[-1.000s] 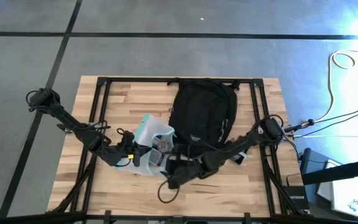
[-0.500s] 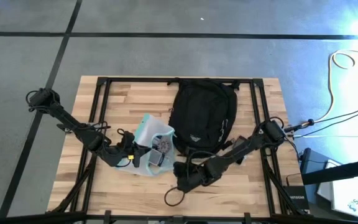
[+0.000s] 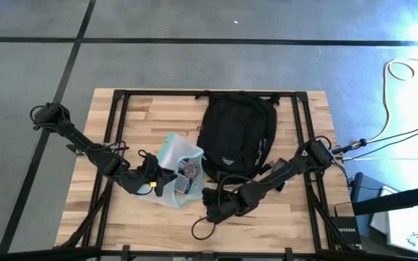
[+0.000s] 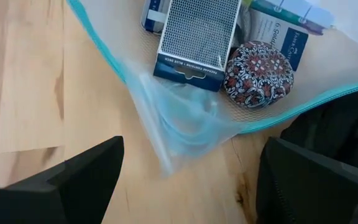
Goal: Unpack backpack
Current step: Adjust the blue earphones zip bag in the transparent zipper bag
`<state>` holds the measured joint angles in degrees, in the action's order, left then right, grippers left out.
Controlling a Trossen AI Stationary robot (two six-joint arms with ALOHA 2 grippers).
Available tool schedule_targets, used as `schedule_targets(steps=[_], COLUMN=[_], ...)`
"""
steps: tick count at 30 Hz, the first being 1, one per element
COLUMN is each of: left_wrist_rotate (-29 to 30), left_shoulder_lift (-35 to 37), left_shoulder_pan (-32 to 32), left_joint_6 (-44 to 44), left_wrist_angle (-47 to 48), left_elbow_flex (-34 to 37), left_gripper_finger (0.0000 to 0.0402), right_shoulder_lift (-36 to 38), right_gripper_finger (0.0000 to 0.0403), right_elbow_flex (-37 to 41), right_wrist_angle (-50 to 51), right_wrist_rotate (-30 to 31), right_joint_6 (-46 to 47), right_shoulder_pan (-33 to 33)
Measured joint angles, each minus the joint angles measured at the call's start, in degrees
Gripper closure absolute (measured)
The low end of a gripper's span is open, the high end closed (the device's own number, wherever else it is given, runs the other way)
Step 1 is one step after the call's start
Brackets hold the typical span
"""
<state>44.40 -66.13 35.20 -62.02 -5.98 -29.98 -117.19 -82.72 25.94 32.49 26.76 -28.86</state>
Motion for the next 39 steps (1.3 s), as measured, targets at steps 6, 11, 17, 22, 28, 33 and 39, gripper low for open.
schedule_targets(steps=[6,11,17,22,28,33,39], left_wrist_rotate=[0.11,-1.33,-3.84,-3.78,-5.4,-2.81,-4.3], left_shoulder_lift=[0.0,0.0,0.01,0.03,3.51,11.47,17.13], left_shoulder_pan=[0.29,1.72,3.17,3.48,3.49,4.01,4.57], left_joint_6=[3.43,11.78,19.06,14.74,8.77,4.31,-17.76], left_wrist_angle=[-5.4,-15.2,-19.78,-10.01,-0.83,12.24,38.7], left_elbow_flex=[0.0,0.0,0.0,0.0,0.02,0.0,0.0], left_gripper_finger=[0.0163,0.0114,0.0109,0.0109,0.0109,0.0109,0.0109], right_shoulder_lift=[-0.01,-0.32,-0.77,-2.18,-6.14,-6.99,-7.26], right_gripper_finger=[0.0027,0.0027,0.0032,0.0072,0.0156,0.0256,0.0372], right_elbow_flex=[0.0,2.74,6.17,6.36,6.12,6.26,6.38], right_wrist_angle=[4.36,5.23,-2.45,-4.89,-8.78,-13.07,-16.03], right_wrist_rotate=[-0.02,-0.01,1.01,1.33,0.44,0.39,-0.66], right_joint_6=[0.0,0.13,0.03,-2.51,-4.74,-5.04,-9.53], right_shoulder_pan=[0.0,0.02,0.09,0.48,0.98,0.98,1.25])
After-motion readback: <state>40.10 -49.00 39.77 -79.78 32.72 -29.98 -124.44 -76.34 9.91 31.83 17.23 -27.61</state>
